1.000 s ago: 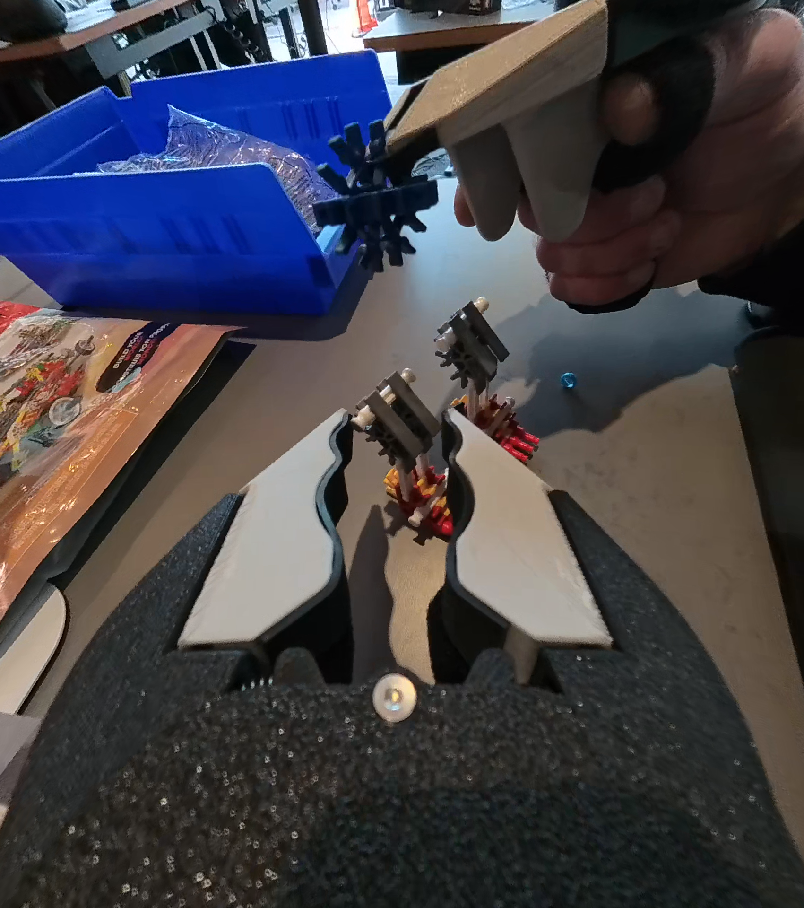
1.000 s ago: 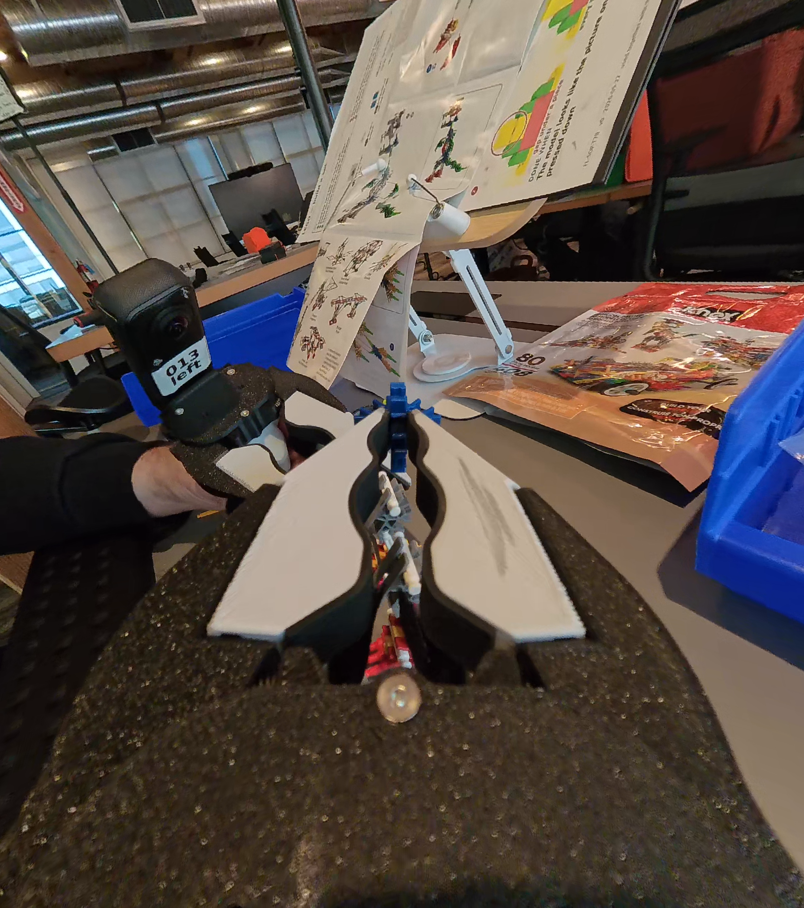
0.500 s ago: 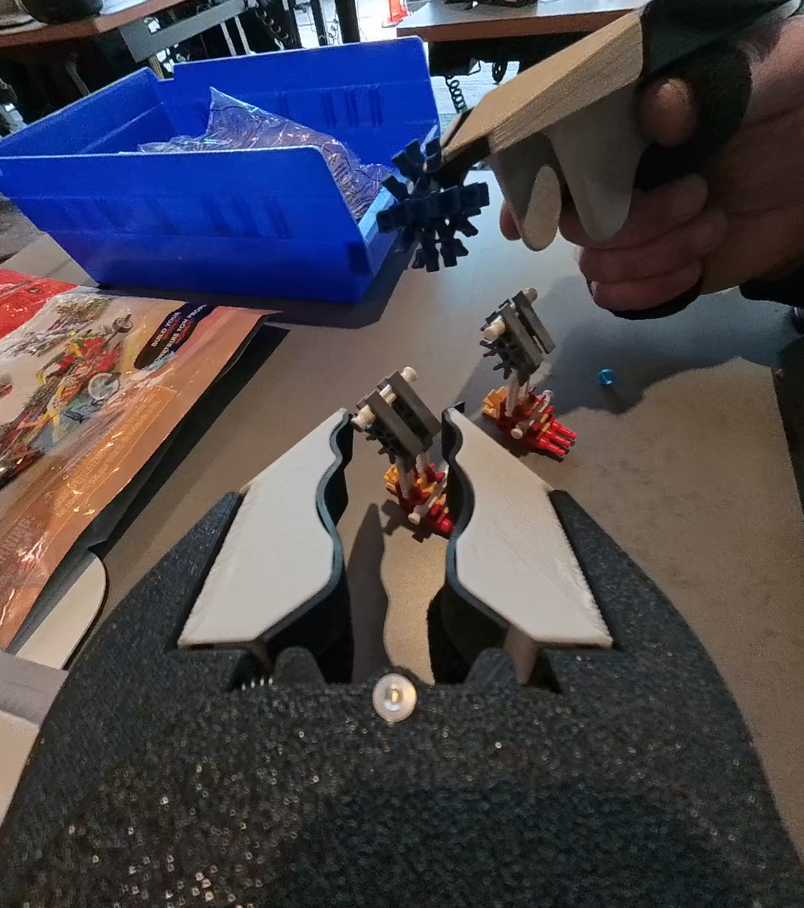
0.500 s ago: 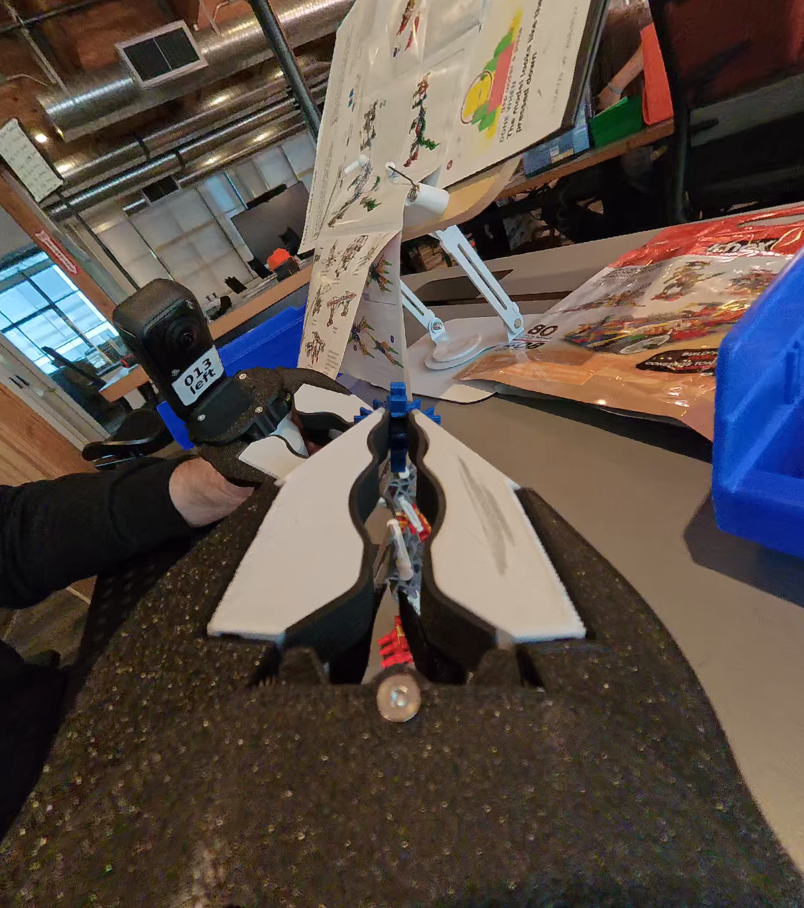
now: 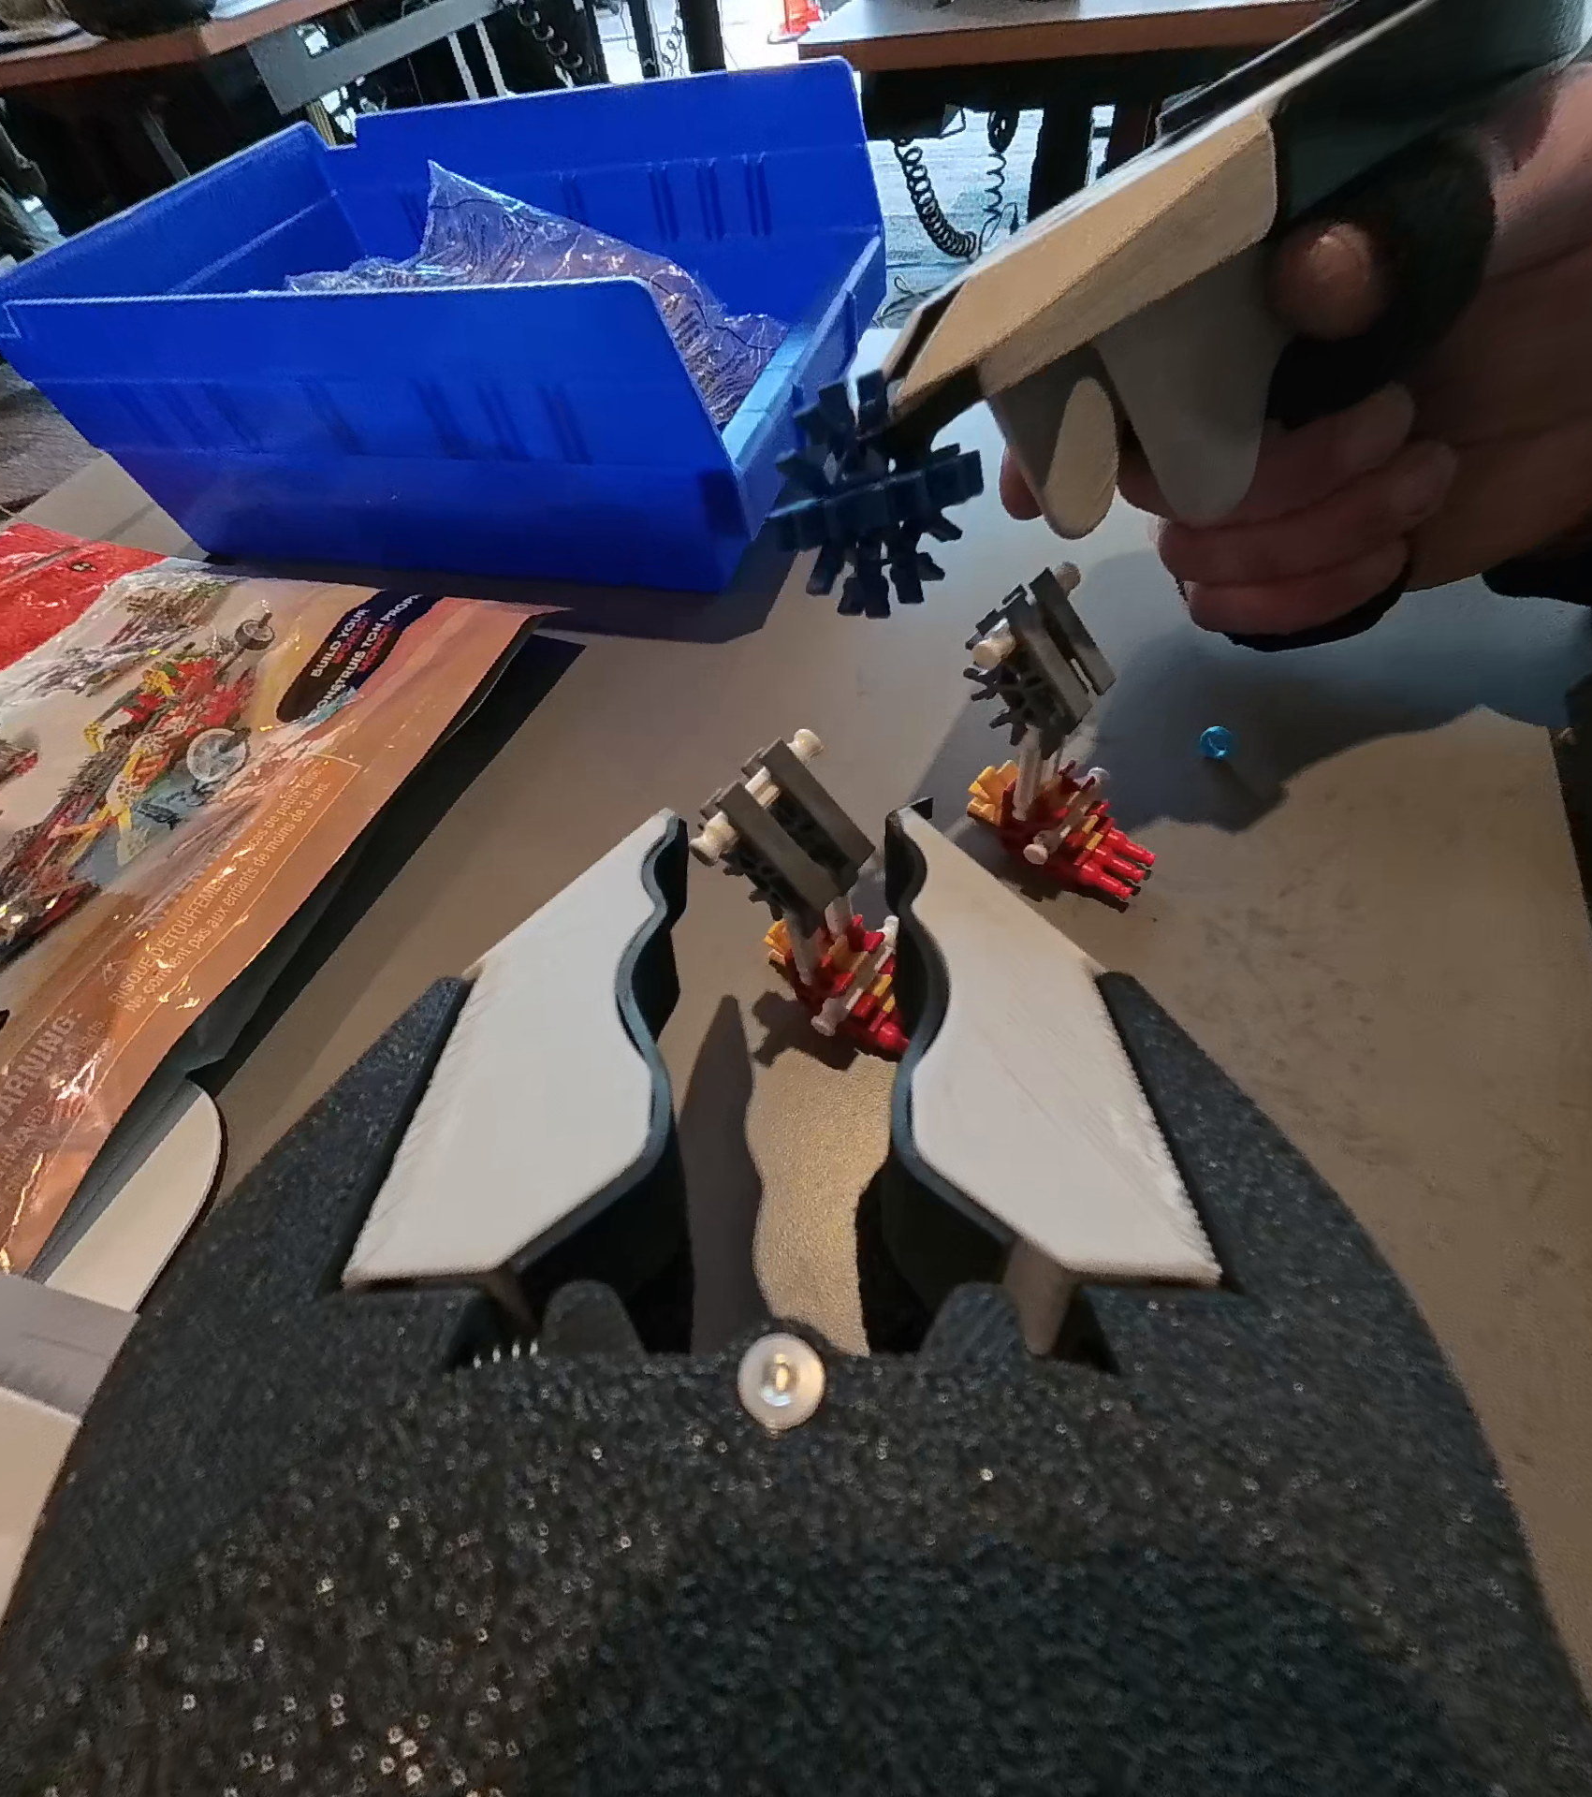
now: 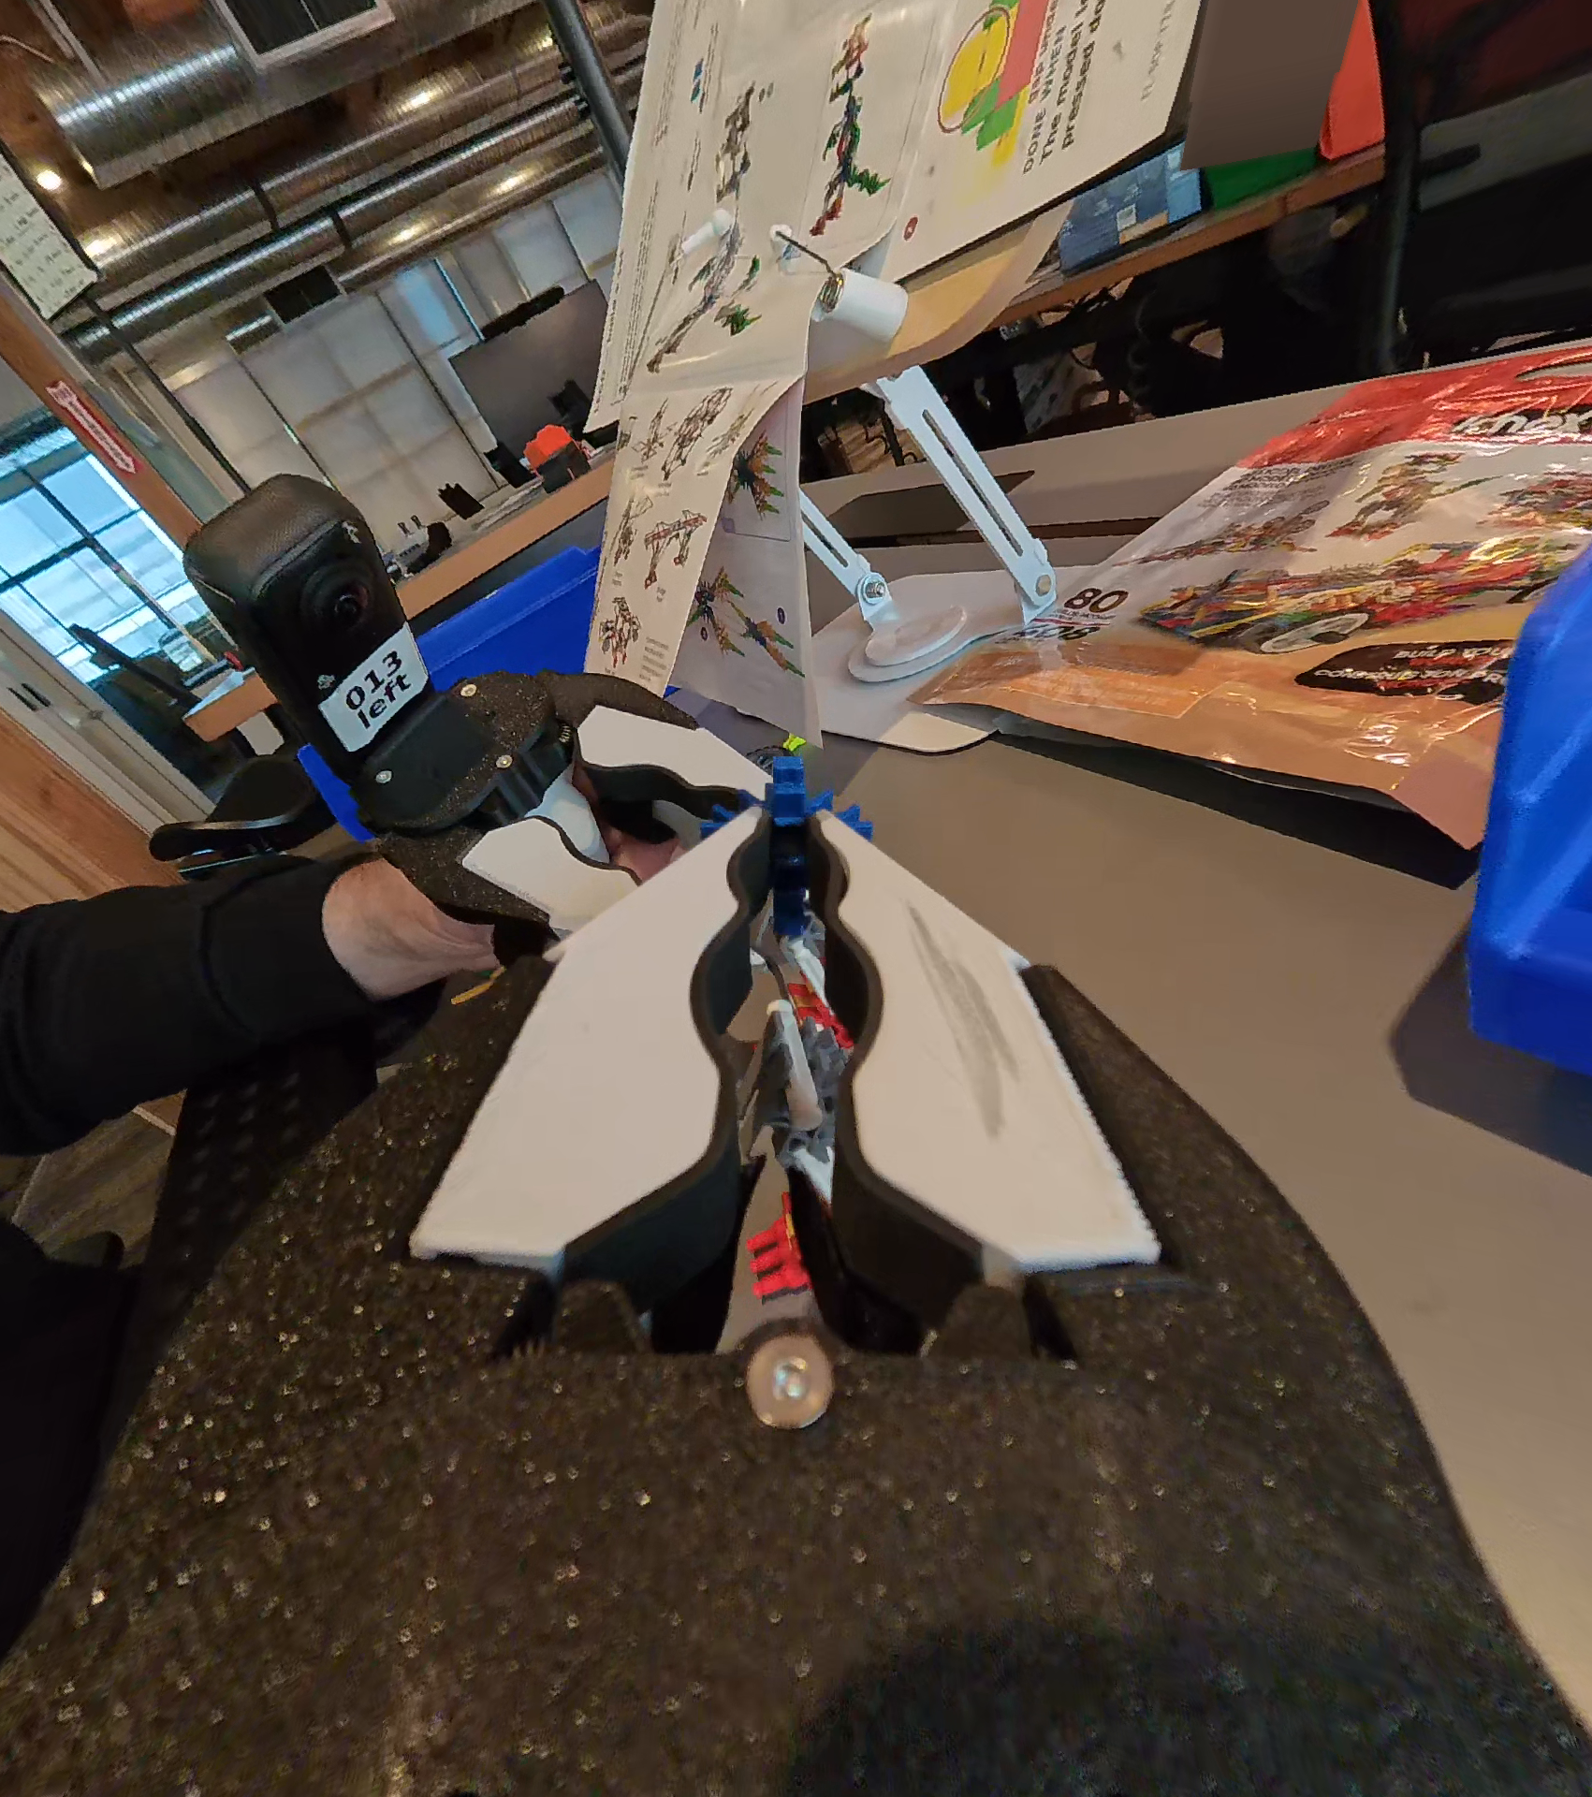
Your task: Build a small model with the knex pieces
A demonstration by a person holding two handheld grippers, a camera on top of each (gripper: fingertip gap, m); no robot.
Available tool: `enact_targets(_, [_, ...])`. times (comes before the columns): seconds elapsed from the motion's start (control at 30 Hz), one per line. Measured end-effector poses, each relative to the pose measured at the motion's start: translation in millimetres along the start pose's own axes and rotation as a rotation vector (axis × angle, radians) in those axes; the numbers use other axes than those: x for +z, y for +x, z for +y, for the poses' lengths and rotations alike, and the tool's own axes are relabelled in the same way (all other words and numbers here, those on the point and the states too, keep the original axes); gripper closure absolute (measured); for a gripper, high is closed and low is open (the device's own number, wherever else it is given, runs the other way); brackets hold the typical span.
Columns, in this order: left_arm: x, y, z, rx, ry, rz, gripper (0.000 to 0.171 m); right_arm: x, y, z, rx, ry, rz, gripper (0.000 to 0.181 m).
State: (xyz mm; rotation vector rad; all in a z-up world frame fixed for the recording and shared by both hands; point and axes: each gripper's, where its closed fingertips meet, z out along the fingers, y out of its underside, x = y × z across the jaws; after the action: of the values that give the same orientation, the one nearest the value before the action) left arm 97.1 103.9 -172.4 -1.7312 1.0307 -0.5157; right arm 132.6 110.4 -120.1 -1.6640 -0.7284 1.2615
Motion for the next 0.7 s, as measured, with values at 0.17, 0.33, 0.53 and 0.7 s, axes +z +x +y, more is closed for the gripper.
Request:
enact_targets(0.17, [0.7,1.9,-0.1,0.005,0.000,0.007,0.131,0.8,0.6,1.9,-0.012,-0.012,0.009,0.176])
enact_targets(0.33, [0.6,2.5,-1.0,0.007,0.003,0.009,0.132,1.4,0.7,3.3,-0.019,-0.021,0.013,0.176])
enact_targets(0.53, [0.4,2.3,-1.0,0.008,0.002,0.008,0.132,2.0,0.4,4.7,-0.027,-0.029,0.017,0.176])
enact_targets(0.7, [0.2,2.0,-1.4,0.008,0.004,0.008,0.132,2.1,0.1,5.3,-0.033,-0.034,0.018,0.176])
